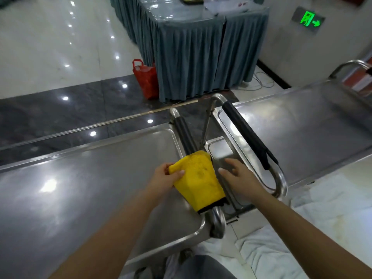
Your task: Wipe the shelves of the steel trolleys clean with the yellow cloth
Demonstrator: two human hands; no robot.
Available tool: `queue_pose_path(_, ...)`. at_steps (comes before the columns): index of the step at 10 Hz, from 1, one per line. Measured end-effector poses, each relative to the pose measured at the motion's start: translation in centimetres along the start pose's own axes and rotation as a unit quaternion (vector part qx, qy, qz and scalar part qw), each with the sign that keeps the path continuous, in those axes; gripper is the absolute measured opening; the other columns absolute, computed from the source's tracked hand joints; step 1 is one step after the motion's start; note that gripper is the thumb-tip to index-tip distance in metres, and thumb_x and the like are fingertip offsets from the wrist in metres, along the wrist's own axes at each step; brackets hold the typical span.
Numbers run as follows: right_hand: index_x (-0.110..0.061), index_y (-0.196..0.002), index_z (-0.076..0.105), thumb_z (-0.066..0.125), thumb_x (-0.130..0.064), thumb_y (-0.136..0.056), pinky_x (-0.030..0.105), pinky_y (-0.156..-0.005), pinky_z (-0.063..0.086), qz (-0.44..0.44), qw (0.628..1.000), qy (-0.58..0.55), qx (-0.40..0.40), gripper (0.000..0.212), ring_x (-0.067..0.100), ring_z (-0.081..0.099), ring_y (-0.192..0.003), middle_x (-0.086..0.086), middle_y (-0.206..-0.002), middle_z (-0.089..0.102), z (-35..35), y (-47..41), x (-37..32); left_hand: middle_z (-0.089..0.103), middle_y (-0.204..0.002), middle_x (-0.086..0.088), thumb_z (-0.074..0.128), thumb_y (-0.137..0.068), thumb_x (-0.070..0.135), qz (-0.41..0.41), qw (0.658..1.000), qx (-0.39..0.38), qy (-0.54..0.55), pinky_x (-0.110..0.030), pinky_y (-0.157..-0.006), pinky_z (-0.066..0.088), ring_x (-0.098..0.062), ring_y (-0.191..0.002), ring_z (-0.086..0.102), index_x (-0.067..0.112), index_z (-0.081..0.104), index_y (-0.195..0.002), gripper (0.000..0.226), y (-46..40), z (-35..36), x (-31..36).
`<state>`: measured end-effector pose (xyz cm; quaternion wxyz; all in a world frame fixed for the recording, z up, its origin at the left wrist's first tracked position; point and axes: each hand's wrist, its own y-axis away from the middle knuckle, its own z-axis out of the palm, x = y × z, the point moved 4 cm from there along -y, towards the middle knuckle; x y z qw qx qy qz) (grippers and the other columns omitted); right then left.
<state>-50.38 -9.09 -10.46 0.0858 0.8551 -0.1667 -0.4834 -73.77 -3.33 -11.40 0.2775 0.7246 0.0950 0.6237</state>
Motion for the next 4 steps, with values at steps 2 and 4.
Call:
queue_pose_path(2,-0.033,-0.148,0.023,0.054,-0.054,-0.088,0.044,-0.103,0.043,-0.006,0.994,-0.013,-0.111,0.071,0.018,0.043,-0.128,-0.005,-0.147,0.037,4.0,1.5,-1.1,0.058,-0.123,-0.020,0.059,-0.094,0.015,0.017,0.996,0.037,-0.082,-0.029,-0.081,0.046,-0.027,-0.106,0.058,0.000,0.049,-0.132,0.042,0.6,-0.6,-1.8)
queue_pose_path(4,-0.023,-0.143,0.034,0.058,-0.030,-0.091,0.038,-0.107,0.036,-0.111,0.988,0.105,0.029,0.058,0.018,0.040,-0.130,0.000,-0.143,0.041,4.4,0.9,-5.5,0.063,-0.093,-0.009,0.049,-0.099,0.028,0.033,0.991,0.071,-0.111,-0.024,-0.067,0.043,-0.018,-0.080,0.059,0.017,0.061,-0.085,0.022,1.9,-5.5,-1.9)
